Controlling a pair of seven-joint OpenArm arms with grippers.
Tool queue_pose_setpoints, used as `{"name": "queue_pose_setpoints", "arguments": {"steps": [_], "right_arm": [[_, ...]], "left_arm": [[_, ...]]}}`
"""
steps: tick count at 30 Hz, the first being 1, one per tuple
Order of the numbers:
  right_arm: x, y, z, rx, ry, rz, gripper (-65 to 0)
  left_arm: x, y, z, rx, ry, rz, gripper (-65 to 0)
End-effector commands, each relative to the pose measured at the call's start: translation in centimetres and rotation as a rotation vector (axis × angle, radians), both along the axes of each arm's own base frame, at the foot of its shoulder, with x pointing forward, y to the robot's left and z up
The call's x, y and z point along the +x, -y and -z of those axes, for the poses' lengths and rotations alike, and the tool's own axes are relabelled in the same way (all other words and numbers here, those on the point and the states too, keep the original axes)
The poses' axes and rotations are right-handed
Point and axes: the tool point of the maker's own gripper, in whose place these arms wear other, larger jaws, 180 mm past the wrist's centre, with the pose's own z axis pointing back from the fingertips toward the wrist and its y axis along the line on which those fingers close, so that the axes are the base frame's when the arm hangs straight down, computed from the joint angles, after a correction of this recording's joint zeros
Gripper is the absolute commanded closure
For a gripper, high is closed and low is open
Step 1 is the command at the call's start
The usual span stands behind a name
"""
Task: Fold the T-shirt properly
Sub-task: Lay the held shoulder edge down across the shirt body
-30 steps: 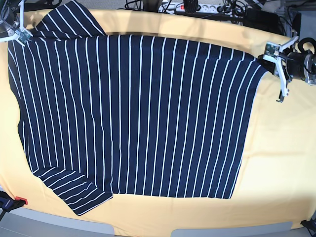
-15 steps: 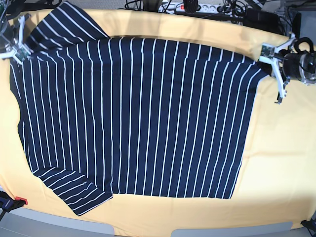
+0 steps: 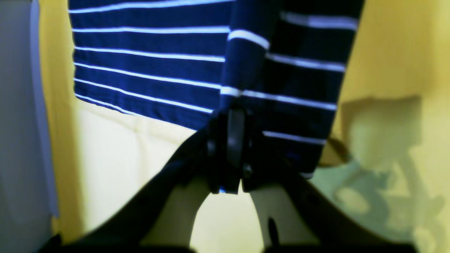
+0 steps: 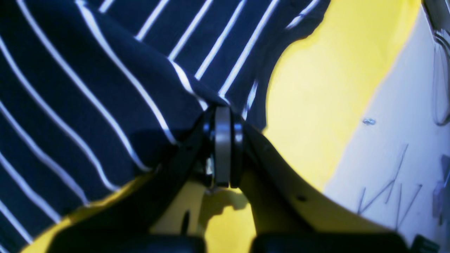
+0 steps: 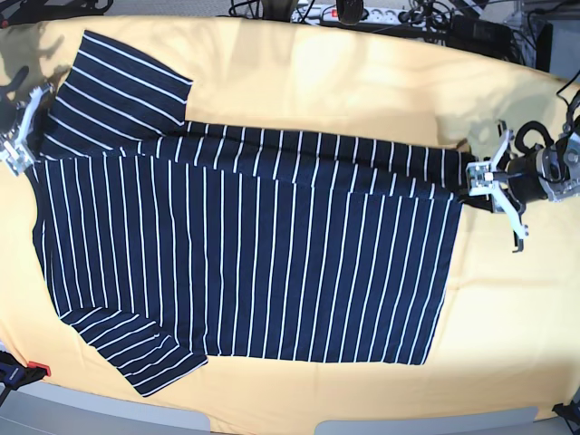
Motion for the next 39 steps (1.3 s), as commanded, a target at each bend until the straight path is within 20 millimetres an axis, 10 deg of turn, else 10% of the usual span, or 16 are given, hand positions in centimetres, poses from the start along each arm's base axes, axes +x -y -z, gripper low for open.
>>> {"name": "queue_pose_setpoints", "arguments": {"steps": [1, 16, 28, 33, 39], "right_arm": [[1.1, -0.1, -0.6, -0.004, 0.028, -0.018, 0.0], [6.4, 2.2, 0.4, -0.077, 0.073, 0.044, 0.0], [6.8, 2.1, 0.1, -0.072, 0.086, 0.045, 0.0], [6.6, 2.5, 0.1, -0.080, 0.076, 0.068, -40.2], [5.5, 0.8, 0.3, -0.053, -0.018, 0.047, -40.6]], "left_arm": [[1.2, -0.3, -1.6, -0.018, 0.051, -0.008, 0.0], [3.4, 0.0, -1.2, -0.108, 0.064, -0.056, 0.0], [3.7, 0.9, -0.4, -0.087, 0.087, -0.036, 0.0], [2.7, 0.5, -0.3, -0.079, 0.026, -0.016, -33.6], [1.5, 0.7, 0.3, -0.074, -0.046, 0.019, -33.7]]}}
